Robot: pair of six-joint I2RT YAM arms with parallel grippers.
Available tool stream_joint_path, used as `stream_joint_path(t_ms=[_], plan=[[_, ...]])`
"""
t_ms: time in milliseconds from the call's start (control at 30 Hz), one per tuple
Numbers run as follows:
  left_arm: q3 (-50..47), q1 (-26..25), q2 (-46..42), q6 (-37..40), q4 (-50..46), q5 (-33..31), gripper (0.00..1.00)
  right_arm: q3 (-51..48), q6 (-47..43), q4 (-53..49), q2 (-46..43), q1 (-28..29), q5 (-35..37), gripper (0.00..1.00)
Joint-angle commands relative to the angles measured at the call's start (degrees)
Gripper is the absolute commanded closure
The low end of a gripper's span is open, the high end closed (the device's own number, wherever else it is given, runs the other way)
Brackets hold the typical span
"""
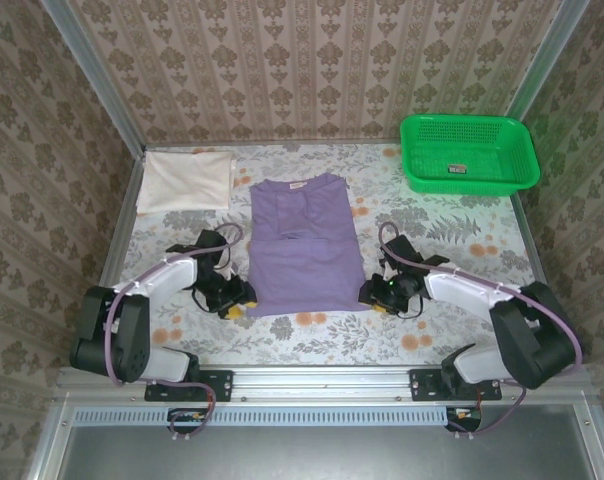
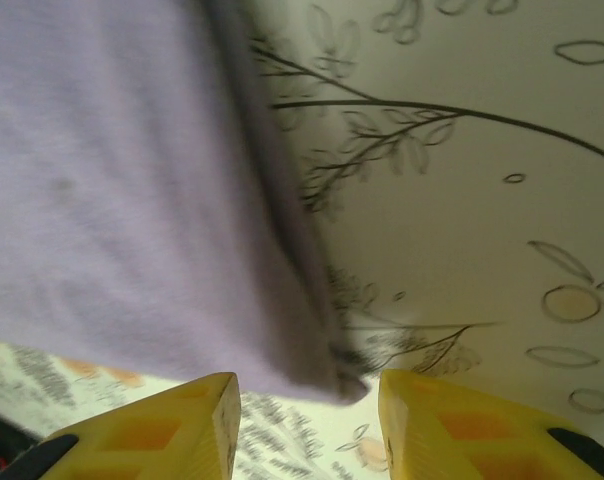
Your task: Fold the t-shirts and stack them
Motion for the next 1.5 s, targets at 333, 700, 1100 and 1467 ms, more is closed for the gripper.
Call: stream_joint_path(t_ms=[333, 700, 1100, 1467], plan=[[-1.43, 0.38, 5.99, -1.59, 3.61, 3.34, 0.74, 3.62, -1.90, -1.21, 6.52, -0.07, 0.73, 0.73], [1.09, 0.16, 7.81, -0.84, 2.80, -0.45, 1.00, 5.56, -4.07, -3.99, 6.26, -0.07, 1.93, 1.00], [1.50, -1.73, -3.71, -0.66, -9.59, -0.62, 1.00, 1.50, -2.72, -9.61, -4.79, 1.57, -1.14, 1.00], [-4.90, -5.60, -19.87, -5.01, -19.37, 5.92, 1.00, -7.25, 10.26, -14.98, -27.04, 14.01, -2.58, 1.00]])
